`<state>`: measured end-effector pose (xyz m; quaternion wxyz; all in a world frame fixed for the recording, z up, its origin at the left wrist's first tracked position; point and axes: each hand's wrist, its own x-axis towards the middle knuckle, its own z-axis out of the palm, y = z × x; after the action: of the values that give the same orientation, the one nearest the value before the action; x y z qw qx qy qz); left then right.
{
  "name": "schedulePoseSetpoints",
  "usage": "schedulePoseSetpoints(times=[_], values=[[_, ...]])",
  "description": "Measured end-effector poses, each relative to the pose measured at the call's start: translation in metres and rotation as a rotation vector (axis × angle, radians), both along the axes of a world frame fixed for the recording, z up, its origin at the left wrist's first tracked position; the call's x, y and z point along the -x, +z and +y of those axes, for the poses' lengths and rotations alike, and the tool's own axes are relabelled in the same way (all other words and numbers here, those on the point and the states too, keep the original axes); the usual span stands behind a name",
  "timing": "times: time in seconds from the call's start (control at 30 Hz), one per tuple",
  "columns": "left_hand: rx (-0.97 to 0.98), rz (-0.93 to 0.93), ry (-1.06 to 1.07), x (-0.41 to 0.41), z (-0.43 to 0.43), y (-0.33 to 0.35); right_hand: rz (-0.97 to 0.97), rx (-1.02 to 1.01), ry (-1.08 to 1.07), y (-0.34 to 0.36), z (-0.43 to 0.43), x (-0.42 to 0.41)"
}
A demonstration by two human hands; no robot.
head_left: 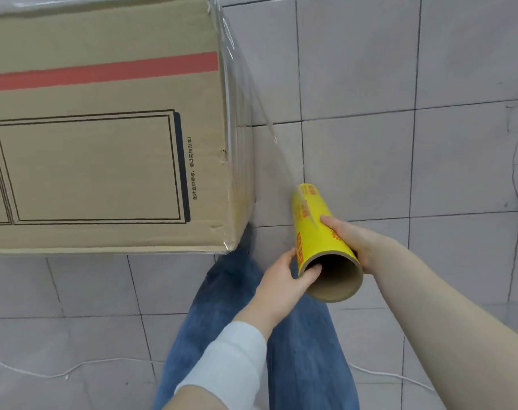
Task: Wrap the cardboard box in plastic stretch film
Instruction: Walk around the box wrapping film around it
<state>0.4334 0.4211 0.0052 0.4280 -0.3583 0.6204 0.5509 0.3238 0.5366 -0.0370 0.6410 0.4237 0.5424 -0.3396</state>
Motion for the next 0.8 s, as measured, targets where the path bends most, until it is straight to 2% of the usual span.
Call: schedulePoseSetpoints(times=[0.1, 0.27, 0.37, 0.5, 0.63, 0.7, 0.8], values=[[-0.005, 0.012, -0.182, -0.006, -0.020, 0.000, 0.121, -0.037, 0.146, -0.008, -0.009, -0.027], [-0.031, 0.101, -0.391, -0.001, -0.032, -0.012, 0.088, 0.015, -0.001, -0.010, -0.020, -0.045], [-0.017, 0.131, -0.278, -0.009, -0.037, -0.016, 0.064, 0.040, -0.061, -0.010, -0.020, -0.050], [-0.045, 0.088, -0.089, -0.039, -0.043, -0.014, 0.075, -0.042, -0.067, -0.010, -0.006, -0.065], [-0.057, 0.069, 0.059, -0.067, -0.031, -0.010, -0.006, 0.054, -0.277, -0.011, -0.001, -0.087], [-0.072, 0.016, 0.032, -0.081, -0.025, -0.012, 0.010, 0.064, -0.268, -0.014, -0.004, -0.098], [-0.096, -0.048, -0.128, -0.102, -0.023, -0.013, 0.080, 0.032, -0.136, -0.024, -0.006, -0.119]])
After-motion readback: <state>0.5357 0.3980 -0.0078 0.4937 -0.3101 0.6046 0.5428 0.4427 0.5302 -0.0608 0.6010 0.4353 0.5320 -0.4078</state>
